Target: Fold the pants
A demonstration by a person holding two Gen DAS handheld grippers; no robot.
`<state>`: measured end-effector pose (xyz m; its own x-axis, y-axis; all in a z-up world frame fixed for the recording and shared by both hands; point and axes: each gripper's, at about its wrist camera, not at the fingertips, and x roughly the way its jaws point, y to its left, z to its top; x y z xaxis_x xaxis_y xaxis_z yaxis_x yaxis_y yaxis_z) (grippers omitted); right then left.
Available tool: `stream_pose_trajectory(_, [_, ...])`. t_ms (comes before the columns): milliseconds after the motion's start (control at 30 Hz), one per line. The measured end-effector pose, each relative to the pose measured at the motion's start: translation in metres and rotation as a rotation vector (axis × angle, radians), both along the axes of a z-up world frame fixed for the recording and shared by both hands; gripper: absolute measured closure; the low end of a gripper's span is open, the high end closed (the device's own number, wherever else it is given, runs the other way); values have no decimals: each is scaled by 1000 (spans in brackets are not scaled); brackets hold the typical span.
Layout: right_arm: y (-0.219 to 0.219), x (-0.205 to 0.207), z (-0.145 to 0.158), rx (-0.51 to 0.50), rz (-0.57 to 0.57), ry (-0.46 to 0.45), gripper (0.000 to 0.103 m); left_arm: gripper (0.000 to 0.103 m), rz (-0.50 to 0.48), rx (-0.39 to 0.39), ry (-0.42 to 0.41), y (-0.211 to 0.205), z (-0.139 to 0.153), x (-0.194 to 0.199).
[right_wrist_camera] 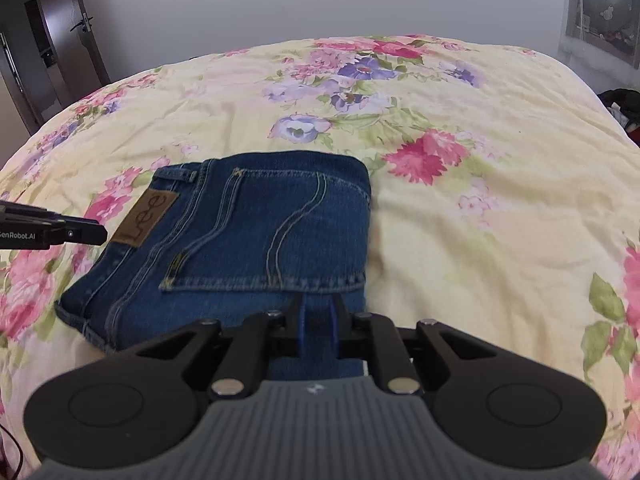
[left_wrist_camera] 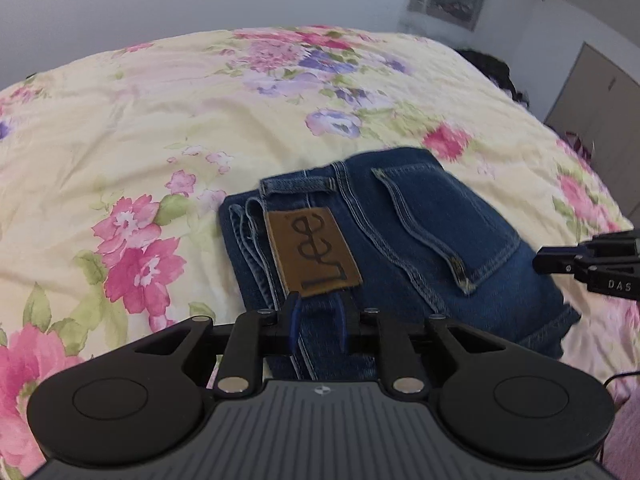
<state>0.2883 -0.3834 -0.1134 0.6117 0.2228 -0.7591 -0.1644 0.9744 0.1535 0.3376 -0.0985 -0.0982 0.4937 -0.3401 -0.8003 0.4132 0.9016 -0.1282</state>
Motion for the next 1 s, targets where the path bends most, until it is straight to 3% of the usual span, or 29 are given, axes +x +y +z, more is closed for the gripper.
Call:
stream_pose_trajectory(100, [8,-22,-10,-25,19,8,94,83,-45,106,70,-11,-14,3])
stream_pose_trajectory(333, [17,-23,-50,-62,9,79,94,81,-50,109,172,-7,-38,14])
stream_pose_trajectory(500, [12,-15,-52,-37,11,115,94,79,0,74,219,6,-24,23])
stream_pose_trajectory(600, [11,-16,-40,-48,29,118,93,74,11,84,165,22,-4,22])
stream_pose_trajectory(633, [9,-17,-34,-45,29,116,90,68,19,74,156,30,2,23])
stream_pose_trajectory(700, [3,-18,-20,-31,15,96,69,57,59,15,155,48,15,25])
stream_pose_trajectory(767, [-6,-16,-7,-3,2,82,67,48,99,-46,157,65,27,24])
stream_pose_trajectory(833, [-14,-13,3,23,-29,81,59,37,124,-79,144,75,36,24])
stream_pose_trajectory(900, [-25,-8,11,71,-65,85,43,30,149,-111,125,83,43,23])
stream_pose_trajectory(1000, [-39,3,16,144,-113,109,34,21,178,-180,118,92,45,25])
